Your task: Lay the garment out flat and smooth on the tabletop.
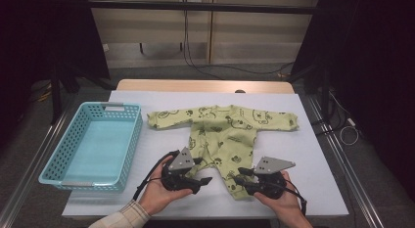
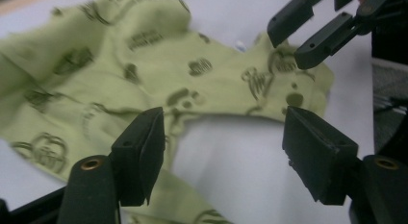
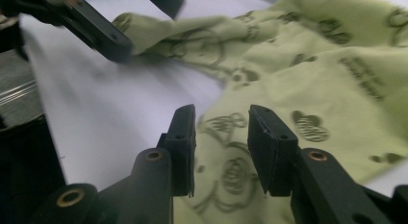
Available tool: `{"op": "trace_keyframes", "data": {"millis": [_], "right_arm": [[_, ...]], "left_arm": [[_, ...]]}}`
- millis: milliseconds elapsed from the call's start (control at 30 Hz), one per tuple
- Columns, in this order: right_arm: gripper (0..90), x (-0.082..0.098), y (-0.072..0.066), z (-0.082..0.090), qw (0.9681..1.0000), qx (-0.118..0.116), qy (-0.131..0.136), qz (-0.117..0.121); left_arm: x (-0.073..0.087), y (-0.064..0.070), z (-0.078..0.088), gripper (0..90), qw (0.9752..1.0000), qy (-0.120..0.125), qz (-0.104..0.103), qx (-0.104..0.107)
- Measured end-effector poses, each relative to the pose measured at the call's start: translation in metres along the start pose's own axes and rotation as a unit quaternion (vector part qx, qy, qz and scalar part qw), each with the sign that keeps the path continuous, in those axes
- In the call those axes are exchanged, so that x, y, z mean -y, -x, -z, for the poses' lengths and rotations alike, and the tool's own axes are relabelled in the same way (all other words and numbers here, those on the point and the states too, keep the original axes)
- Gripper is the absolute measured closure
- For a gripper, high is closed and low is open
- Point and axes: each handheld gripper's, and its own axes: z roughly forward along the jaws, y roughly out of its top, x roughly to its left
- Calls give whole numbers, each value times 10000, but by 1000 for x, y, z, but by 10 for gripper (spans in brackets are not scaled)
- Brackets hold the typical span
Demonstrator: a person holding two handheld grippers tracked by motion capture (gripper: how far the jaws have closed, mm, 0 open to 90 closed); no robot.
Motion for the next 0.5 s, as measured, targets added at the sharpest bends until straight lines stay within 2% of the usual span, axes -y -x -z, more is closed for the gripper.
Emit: {"op": "trace_keyframes", "data": {"millis": [67,100,133,167,200,233,300,333,367,400,433,500], "right_arm": [[640,1,-4,-5,9999,-104,-104,72],[641,1,-6,-7,9996,-160,-172,143],[641,2,-8,-10,9993,-209,-222,208],[643,2,-9,-12,9990,-269,-283,232],[640,3,-10,-15,9987,-273,-347,268],[629,4,-10,-17,9984,-249,-415,305],[613,6,-10,-20,9976,-241,-535,368],[593,6,-10,-21,9975,-167,-572,378],[572,7,-9,-21,9974,-195,-578,390],[557,8,-9,-21,9973,-203,-615,356],[539,8,-8,-22,9972,-175,-644,347],[510,9,-8,-24,9966,-143,-703,398]], "left_arm": [[1,2,-6,373,9995,-138,-129,270],[1,2,-9,387,9993,-218,-130,292],[3,3,-12,390,9994,-166,-22,304],[4,1,-14,404,9990,-271,-30,347],[4,-1,-14,407,9984,-456,-80,318],[6,-3,-14,407,9982,-555,-93,191],[9,-6,-14,407,9988,-498,-11,13],[9,-11,-12,407,9977,-657,-152,-72],[10,-12,-13,407,9981,-615,-26,-85],[12,-18,-12,407,9976,-675,-39,-119],[15,-20,-12,407,9978,-622,57,-213],[19,-27,-11,407,9965,-775,-57,-300]]}}
